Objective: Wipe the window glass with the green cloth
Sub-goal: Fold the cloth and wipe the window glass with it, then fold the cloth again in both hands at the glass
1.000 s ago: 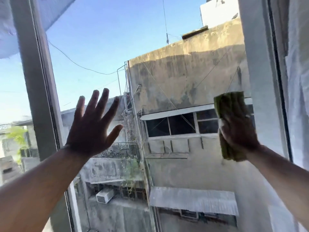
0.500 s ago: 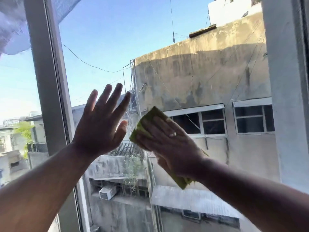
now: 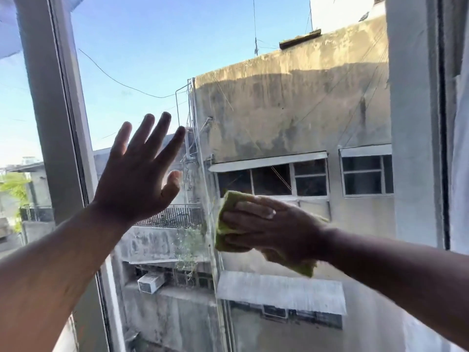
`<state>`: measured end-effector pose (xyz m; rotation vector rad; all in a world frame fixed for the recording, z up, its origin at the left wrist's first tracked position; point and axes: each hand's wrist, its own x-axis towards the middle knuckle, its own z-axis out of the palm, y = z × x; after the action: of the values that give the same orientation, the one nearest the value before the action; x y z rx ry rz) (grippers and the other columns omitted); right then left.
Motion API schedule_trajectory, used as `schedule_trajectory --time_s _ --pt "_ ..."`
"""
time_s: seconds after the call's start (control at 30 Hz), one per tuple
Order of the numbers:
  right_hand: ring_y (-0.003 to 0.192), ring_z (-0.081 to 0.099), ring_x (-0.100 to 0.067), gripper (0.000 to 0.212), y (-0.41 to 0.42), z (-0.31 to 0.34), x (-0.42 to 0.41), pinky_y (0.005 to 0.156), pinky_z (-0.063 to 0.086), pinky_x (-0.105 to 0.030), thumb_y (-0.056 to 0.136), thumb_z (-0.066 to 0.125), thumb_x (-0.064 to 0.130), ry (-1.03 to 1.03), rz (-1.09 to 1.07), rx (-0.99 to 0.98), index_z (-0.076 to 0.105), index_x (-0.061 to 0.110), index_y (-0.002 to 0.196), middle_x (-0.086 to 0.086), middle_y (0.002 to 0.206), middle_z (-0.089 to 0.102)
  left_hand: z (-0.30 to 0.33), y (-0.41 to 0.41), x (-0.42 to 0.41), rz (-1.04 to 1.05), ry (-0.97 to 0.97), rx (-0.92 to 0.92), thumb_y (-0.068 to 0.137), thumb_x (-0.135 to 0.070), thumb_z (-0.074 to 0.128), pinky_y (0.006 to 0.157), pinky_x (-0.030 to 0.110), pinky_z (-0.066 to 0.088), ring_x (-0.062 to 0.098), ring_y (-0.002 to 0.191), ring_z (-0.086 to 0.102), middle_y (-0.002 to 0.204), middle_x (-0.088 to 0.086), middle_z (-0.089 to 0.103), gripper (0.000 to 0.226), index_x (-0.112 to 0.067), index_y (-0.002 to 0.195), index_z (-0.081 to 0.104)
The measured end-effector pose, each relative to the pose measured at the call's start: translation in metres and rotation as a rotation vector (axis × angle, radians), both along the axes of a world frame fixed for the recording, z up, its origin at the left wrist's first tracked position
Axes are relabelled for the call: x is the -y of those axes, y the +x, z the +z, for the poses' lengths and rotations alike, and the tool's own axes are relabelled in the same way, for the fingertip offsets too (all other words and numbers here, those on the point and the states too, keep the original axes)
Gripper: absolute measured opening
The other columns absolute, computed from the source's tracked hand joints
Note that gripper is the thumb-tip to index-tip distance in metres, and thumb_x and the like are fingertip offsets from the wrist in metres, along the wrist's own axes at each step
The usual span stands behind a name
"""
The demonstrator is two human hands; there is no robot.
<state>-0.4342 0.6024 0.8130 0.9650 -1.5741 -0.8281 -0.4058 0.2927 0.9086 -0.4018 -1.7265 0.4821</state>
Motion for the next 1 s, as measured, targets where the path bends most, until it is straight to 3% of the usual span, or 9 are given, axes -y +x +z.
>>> schedule_trajectory --time_s 0.1,0.17,0.33,0.4,0.53,0.6,0.73,0.87,1.0 --pt "0.153 0.018 -0.03 0.074 -0.002 0.053 -0.109 0.122 0.023 -0.049 0.089 0.043 0.012 -0.258 -0.128 -0.004 0.023 0.027 0.158 -0.011 0.163 0.031 -0.001 -0.002 -0.002 0.008 0.011 -0.014 0.091 -0.036 0.037 0.124 0.059 0.015 0.04 0.154 0.02 0.169 0.019 0.016 0.074 -0.015 0.16 0.021" --pt "0.155 0.014 -0.04 0.06 0.001 0.084 -0.154 0.125 0.02 -0.049 0.097 0.036 0.013 -0.58 -0.107 0.017 0.029 0.014 0.157 -0.019 0.165 0.023 -0.002 -0.002 -0.004 0.0 0.017 -0.014 0.09 -0.035 0.037 0.123 0.061 0.016 0.041 0.154 0.02 0.168 0.02 0.016 0.075 -0.015 0.16 0.02" --pt "0.154 0.018 -0.04 0.065 -0.002 0.053 -0.076 0.124 0.026 -0.05 0.094 0.047 0.01 -1.039 0.109 -0.015 0.029 0.019 0.156 -0.019 0.163 0.028 -0.003 -0.003 -0.005 0.014 0.018 -0.018 0.091 -0.032 0.036 0.123 0.062 0.016 0.042 0.154 0.018 0.168 0.021 0.015 0.074 -0.015 0.16 0.019" --pt "0.157 0.008 -0.031 0.074 0.0 0.002 -0.004 0.125 0.021 -0.051 0.089 0.048 0.02 -0.892 0.133 0.039 0.025 0.03 0.158 -0.007 0.167 0.019 -0.005 -0.003 -0.004 0.029 0.007 -0.011 0.091 -0.031 0.036 0.123 0.063 0.016 0.043 0.154 0.017 0.168 0.022 0.014 0.073 -0.013 0.16 0.019" --pt "0.157 0.014 -0.029 0.08 0.021 -0.099 0.094 0.129 0.009 -0.047 0.083 0.046 0.039 -0.119 0.074 0.214 0.022 0.031 0.159 -0.004 0.168 0.023 -0.003 0.0 -0.005 0.034 0.013 0.054 0.094 -0.031 0.034 0.122 0.066 0.013 0.044 0.155 0.012 0.169 0.022 0.011 0.071 -0.013 0.16 0.015" --pt "0.156 0.018 -0.026 0.079 0.025 -0.107 0.096 0.129 0.015 -0.045 0.08 0.05 0.038 -0.028 0.085 0.263 0.031 0.03 0.156 -0.002 0.165 0.03 -0.022 0.004 -0.003 -0.005 0.051 0.09 0.098 -0.033 0.032 0.122 0.068 0.01 0.043 0.156 0.01 0.169 0.021 0.011 0.069 -0.013 0.161 0.014" --pt "0.151 0.033 -0.026 0.065 0.024 -0.098 0.082 0.127 0.022 -0.043 0.076 0.066 0.024 -0.126 0.3 0.355 0.056 0.028 0.14 -0.005 0.157 0.045 -0.12 0.023 0.005 -0.042 0.071 0.128 0.101 -0.037 0.031 0.121 0.07 0.012 0.043 0.155 0.014 0.166 0.023 0.018 0.066 -0.013 0.16 0.017" --pt "0.14 0.046 -0.034 0.052 0.019 -0.096 0.076 0.121 0.031 -0.049 0.09 0.067 0.029 -0.289 0.413 0.297 0.049 0.025 0.14 -0.011 0.149 0.055 -0.183 0.034 0.012 0.019 -0.014 0.212 0.101 -0.06 0.026 0.118 0.069 0.019 0.039 0.151 0.024 0.163 0.022 0.027 0.07 -0.019 0.157 0.024" --pt "0.121 0.049 -0.025 0.057 0.024 -0.116 0.058 0.108 0.035 -0.041 0.083 0.071 0.044 -0.746 0.351 0.152 0.051 0.024 0.132 -0.005 0.14 0.049 -0.187 0.042 0.006 0.07 -0.043 0.138 0.096 -0.054 0.055 0.115 0.066 0.031 0.04 0.144 0.04 0.159 0.018 0.032 0.053 -0.021 0.137 0.056"
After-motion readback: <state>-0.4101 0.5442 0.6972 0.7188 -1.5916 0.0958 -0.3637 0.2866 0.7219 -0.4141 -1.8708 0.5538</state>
